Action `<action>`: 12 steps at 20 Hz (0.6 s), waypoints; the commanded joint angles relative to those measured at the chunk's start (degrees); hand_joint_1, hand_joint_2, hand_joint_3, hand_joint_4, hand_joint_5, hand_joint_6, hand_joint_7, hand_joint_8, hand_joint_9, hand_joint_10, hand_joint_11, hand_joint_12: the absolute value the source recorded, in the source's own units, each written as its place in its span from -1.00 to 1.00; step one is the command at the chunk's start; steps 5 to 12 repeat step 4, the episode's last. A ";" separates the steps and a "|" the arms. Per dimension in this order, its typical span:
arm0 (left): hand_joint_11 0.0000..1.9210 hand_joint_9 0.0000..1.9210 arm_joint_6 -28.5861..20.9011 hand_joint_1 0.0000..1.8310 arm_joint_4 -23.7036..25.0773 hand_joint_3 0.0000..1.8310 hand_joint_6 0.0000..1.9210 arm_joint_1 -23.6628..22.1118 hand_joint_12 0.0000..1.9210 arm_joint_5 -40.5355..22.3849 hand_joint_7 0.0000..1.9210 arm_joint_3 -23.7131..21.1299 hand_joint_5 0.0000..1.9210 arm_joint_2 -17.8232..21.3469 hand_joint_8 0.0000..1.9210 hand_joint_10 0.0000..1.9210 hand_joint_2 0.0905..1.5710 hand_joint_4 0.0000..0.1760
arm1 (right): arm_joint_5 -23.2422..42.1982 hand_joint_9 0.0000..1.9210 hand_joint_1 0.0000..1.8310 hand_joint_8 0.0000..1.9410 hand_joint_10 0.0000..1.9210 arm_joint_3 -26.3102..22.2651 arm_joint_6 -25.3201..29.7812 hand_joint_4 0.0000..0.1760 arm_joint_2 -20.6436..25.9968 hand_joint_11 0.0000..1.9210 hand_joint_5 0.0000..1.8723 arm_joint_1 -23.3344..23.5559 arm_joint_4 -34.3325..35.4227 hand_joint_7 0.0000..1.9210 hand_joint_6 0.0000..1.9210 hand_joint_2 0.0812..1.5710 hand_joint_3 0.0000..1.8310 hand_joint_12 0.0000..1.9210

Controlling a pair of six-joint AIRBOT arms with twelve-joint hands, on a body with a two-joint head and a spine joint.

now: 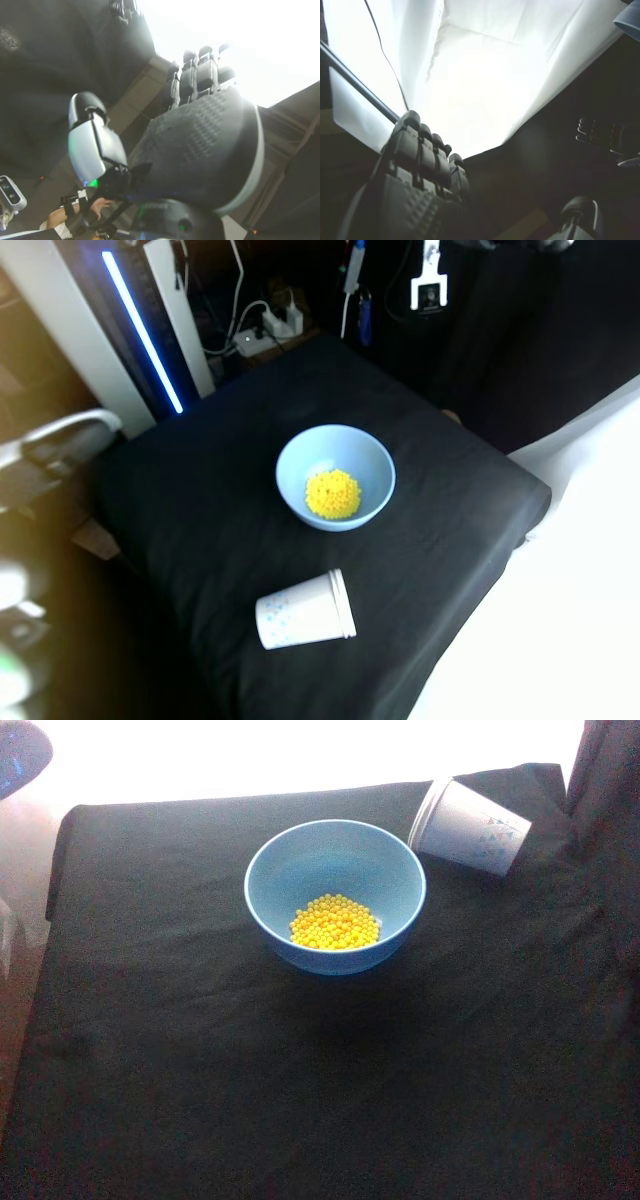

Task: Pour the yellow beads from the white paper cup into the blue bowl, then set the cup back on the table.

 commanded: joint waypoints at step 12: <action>-1.00 -1.00 -0.17 -0.65 -0.35 -0.99 -0.97 -0.24 -1.00 -11.36 -0.91 -0.56 -0.91 0.74 -0.99 -1.00 0.22 -0.70 | 9.72 -0.95 -0.35 -1.00 -0.99 -0.94 0.33 1.00 0.87 -0.97 -1.00 -0.06 0.21 -0.98 -1.00 -0.36 -1.00 -0.79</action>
